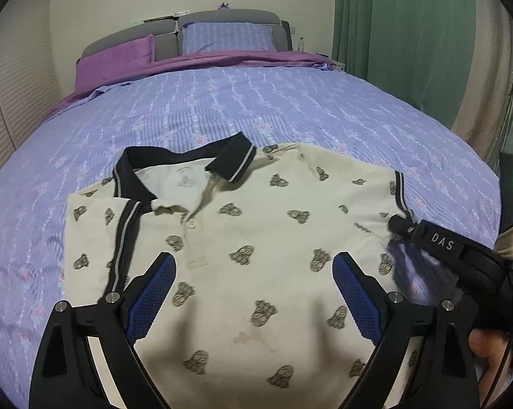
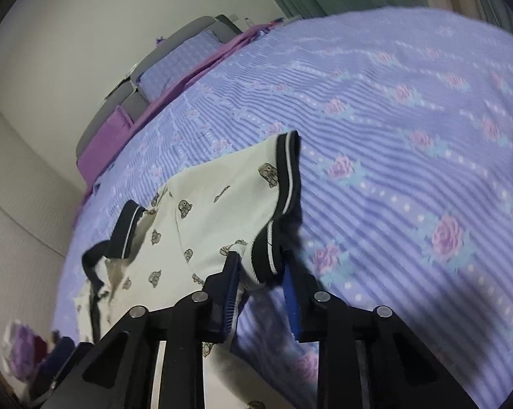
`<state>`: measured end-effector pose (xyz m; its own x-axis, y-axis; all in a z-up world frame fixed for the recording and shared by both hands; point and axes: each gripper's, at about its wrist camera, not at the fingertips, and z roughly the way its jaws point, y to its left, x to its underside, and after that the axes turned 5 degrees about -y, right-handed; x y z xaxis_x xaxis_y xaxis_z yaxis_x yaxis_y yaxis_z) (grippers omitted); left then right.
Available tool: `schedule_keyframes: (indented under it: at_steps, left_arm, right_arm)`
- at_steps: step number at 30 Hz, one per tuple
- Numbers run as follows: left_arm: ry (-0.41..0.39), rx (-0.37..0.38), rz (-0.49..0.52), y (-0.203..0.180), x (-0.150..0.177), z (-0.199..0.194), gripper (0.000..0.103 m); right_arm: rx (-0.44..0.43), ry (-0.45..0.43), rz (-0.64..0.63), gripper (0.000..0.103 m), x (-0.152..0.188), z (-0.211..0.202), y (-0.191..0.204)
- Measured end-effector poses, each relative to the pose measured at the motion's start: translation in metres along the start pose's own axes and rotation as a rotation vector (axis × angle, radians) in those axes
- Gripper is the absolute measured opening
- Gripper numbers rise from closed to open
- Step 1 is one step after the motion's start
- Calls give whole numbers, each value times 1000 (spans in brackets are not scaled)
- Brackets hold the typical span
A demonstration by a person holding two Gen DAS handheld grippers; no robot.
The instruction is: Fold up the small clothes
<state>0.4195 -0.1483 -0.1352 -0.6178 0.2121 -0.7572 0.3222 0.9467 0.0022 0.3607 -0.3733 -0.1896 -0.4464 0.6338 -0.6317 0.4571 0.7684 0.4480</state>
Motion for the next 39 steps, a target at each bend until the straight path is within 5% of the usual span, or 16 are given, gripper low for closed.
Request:
schedule_keyframes:
  at_steps: [6,13,18,21,27,39]
  left_arm:
    - [-2,-20,-70,28,6,-10,94]
    - [33,-38,-201,69,20,-15,94]
    - [31,-12,-220,76,24,-18,94]
    - [22,3,-194,71,22,-18,94]
    - [-12,21,-110,52,8,-12,94]
    - [-50,52,0,15,-22,-2,94]
  right_arm:
    - [3,-100,-332,21,-7,-25,54]
    - [-62,-29,-570,18,12,-13,102]
    - [-160,47,-540,23,25,-10,95]
    - [-172,40,-487,56,28,-22,82]
    - [-116,-60,-294,56,1,-40,43]
    - [13,50,-70,45,-32,34,-2]
